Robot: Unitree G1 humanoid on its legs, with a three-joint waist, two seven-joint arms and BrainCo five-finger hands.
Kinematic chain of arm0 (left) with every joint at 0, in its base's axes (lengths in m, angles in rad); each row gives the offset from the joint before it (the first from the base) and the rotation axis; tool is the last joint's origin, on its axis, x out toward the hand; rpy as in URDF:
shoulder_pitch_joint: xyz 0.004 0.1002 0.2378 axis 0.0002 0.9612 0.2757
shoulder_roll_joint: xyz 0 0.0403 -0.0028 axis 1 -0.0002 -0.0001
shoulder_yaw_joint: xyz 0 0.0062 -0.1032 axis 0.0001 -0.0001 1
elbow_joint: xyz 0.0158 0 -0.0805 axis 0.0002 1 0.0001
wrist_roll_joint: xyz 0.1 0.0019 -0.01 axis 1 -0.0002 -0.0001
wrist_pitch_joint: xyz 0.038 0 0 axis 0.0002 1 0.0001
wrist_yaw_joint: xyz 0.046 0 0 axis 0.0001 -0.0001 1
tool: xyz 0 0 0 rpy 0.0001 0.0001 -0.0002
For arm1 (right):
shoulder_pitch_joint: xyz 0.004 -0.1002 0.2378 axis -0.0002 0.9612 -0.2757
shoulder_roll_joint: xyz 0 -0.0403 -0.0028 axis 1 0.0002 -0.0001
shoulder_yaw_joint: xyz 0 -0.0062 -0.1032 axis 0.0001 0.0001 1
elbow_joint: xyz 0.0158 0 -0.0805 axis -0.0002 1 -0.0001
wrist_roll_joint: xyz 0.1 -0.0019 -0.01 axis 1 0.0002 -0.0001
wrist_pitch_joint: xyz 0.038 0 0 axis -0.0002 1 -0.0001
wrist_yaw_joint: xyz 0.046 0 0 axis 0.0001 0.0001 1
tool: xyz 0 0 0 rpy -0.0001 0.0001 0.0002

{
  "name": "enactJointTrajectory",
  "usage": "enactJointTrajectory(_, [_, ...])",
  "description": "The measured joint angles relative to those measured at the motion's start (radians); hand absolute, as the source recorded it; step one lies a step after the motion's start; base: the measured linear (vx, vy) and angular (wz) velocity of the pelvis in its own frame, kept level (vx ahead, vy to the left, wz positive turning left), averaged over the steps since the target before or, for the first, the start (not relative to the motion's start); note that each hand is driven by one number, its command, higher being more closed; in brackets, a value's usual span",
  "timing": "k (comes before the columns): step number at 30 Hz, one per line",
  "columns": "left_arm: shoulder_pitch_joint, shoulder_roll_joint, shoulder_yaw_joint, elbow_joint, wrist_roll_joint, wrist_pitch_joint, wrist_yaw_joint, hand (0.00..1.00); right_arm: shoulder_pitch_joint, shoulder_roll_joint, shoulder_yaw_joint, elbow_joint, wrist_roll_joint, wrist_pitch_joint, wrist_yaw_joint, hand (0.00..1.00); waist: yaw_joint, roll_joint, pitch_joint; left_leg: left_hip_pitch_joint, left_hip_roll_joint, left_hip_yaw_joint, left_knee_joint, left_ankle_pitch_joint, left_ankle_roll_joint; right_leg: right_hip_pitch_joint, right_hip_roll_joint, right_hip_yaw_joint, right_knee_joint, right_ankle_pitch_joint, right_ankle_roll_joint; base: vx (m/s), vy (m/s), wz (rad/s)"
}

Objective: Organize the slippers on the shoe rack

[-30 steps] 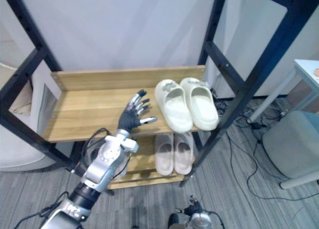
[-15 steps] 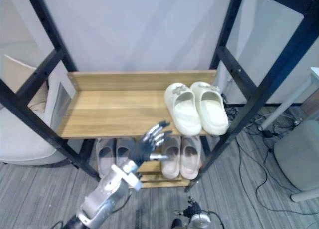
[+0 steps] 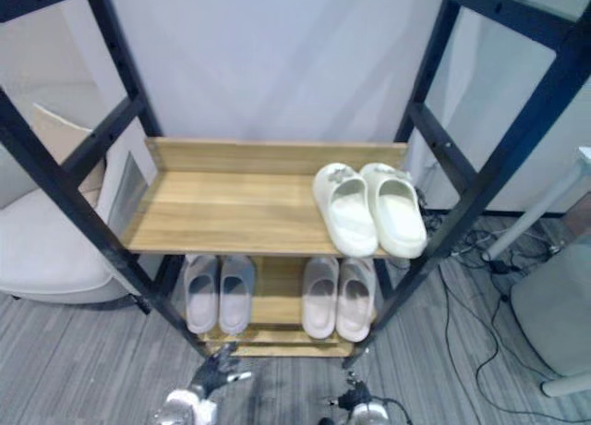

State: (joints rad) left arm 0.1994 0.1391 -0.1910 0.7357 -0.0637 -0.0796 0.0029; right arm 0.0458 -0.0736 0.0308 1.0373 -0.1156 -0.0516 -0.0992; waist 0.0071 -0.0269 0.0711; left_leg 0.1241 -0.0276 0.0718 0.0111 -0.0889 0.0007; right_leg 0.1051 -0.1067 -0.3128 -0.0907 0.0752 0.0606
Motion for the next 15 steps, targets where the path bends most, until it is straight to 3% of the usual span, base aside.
enactJointTrajectory(6, [-0.012, -0.009, 0.117, 0.088, 0.066, 0.000, 0.083, 0.00, 0.007, 0.005, -0.026, 0.000, 0.000, 0.000, -0.009, 0.00, 0.003, -0.001, 0.000, 0.000, 0.001, 0.002, 0.000, -0.006, -0.009, 0.000, 0.000, 0.006, -0.003, -0.006, 0.006, -0.05, 0.015, -0.01])
enactJointTrajectory(15, [-0.030, -0.045, 0.208, 0.147, 0.082, -0.001, 0.112, 0.00, 0.009, 0.005, -0.032, 0.000, -0.001, -0.001, -0.013, 0.00, 0.007, -0.003, -0.002, 0.005, 0.003, 0.010, -0.009, -0.006, -0.008, 0.000, 0.002, 0.031, 0.000, -0.005, 0.002, 0.01, 0.017, -0.04])
